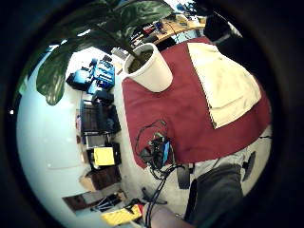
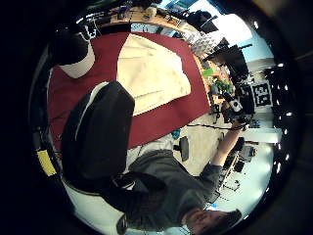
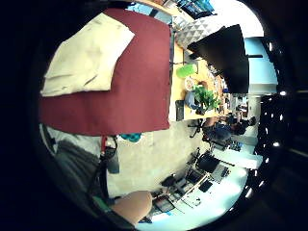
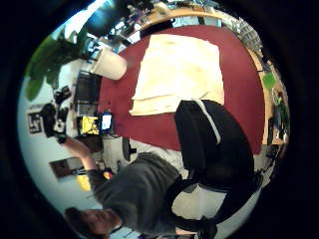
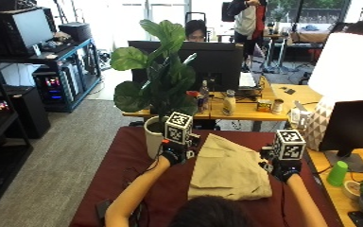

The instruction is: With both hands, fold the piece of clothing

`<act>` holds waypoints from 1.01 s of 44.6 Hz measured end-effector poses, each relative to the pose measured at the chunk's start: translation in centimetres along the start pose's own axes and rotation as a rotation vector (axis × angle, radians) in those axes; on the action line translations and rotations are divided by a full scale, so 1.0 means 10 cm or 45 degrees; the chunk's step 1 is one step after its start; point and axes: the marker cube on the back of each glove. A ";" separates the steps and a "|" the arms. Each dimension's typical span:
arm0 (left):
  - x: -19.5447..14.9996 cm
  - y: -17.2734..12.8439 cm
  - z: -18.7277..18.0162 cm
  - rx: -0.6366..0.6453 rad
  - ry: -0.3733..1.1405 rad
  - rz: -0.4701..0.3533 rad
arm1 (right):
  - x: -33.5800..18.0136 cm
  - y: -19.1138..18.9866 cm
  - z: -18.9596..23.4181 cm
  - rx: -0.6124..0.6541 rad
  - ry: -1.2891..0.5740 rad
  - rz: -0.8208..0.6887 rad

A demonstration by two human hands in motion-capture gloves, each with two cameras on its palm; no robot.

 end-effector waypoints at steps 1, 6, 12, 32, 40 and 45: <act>0.00 0.00 0.00 -0.001 0.001 -0.001 | 0.00 -0.01 0.00 0.003 0.002 0.000; -0.02 0.01 0.02 -0.007 0.005 -0.016 | 0.03 -0.05 0.04 0.026 0.007 0.005; -0.04 0.04 0.03 -0.015 0.006 -0.021 | 0.02 -0.01 0.02 -0.001 -0.019 -0.005; -0.14 -0.02 0.14 -0.056 0.073 -0.055 | 0.00 -0.10 0.07 -0.041 -0.006 -0.017; -0.12 -0.02 0.21 -0.065 0.089 -0.048 | 0.00 -0.01 0.10 -0.047 -0.007 -0.022; -0.11 -0.02 0.22 -0.066 0.070 -0.042 | 0.03 0.02 0.09 -0.057 0.011 -0.011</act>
